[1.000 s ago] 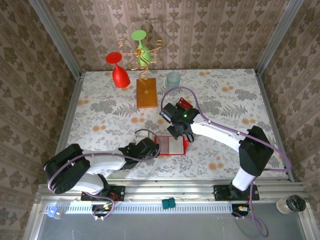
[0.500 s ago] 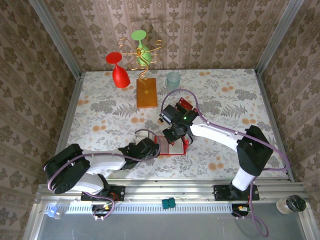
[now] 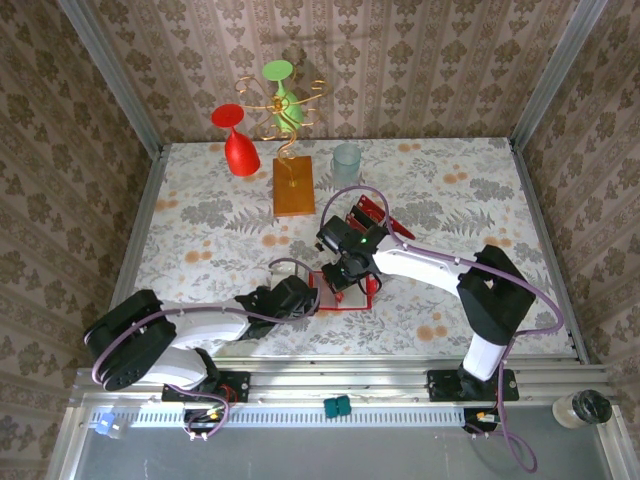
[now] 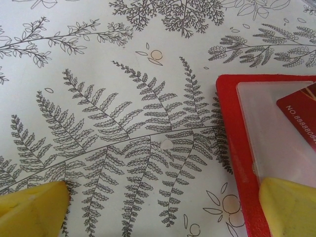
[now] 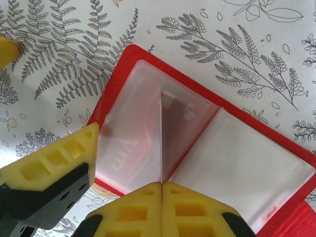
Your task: Put the credit cards into the card holder
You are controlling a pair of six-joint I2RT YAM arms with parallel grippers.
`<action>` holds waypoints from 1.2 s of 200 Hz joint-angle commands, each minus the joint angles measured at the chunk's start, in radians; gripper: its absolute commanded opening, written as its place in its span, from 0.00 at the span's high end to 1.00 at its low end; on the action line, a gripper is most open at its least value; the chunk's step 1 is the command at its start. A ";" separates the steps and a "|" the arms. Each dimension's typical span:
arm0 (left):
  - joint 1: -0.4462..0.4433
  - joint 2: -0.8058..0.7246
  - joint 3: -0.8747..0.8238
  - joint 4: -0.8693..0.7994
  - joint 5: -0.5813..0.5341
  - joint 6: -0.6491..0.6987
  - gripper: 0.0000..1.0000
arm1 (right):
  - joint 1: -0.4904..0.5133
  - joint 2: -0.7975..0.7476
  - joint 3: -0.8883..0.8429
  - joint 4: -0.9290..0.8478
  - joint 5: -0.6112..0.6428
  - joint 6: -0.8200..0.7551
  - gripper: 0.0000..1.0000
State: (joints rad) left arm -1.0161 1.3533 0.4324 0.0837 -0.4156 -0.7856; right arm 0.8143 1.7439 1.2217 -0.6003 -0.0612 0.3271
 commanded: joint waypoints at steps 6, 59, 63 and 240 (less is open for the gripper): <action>-0.007 -0.019 0.004 -0.038 0.005 0.003 0.00 | 0.004 0.023 -0.019 0.008 -0.020 0.024 1.00; -0.012 0.002 0.017 -0.028 0.014 0.008 0.00 | 0.005 0.025 -0.033 0.020 -0.022 0.031 1.00; -0.012 0.004 0.016 -0.027 0.015 0.008 0.00 | 0.003 0.026 -0.034 0.021 -0.023 0.032 1.00; -0.056 0.090 0.080 -0.184 -0.073 -0.037 0.00 | -0.102 -0.175 -0.145 0.147 -0.094 0.139 1.00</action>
State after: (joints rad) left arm -1.0607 1.4261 0.5049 -0.0257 -0.4629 -0.7937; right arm 0.7563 1.6676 1.1580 -0.5327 -0.1173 0.3817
